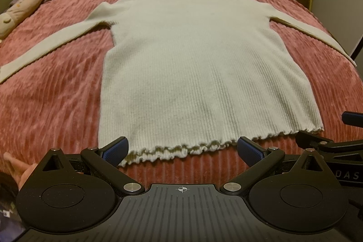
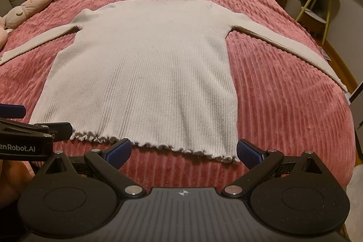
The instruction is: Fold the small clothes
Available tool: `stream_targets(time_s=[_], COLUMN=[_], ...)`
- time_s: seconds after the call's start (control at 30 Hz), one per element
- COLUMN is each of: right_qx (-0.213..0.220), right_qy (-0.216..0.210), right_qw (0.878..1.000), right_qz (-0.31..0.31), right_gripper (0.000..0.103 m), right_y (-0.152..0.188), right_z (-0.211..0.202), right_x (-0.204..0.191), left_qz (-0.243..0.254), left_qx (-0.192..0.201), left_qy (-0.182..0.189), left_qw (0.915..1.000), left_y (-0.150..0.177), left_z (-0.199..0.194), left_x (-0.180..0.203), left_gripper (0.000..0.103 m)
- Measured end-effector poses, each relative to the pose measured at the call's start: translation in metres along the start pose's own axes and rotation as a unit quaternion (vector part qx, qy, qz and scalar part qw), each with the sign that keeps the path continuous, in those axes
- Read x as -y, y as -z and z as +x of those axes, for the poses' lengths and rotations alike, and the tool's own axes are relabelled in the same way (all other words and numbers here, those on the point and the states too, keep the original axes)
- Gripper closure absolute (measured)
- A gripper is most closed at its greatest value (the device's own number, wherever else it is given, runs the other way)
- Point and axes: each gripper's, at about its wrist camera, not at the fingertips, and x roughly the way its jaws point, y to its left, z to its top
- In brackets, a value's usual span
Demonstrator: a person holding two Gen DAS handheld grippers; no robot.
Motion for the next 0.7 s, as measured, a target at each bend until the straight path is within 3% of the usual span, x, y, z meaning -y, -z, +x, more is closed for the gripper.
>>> stream_targets(time_s=[0.7], right_qx=[0.002], right_qy=[0.0], right_qw=[1.0], right_qz=[0.002], right_gripper=[0.004], right_y=[-0.0002], right_z=[-0.0017], right_x=[0.0011], left_qz=[0.0], left_qx=[0.0], left_qy=[0.0], left_qw=[1.0], left_y=[0.0001], left_z=[-0.0002], left_x=[0.0003], left_gripper=[0.0])
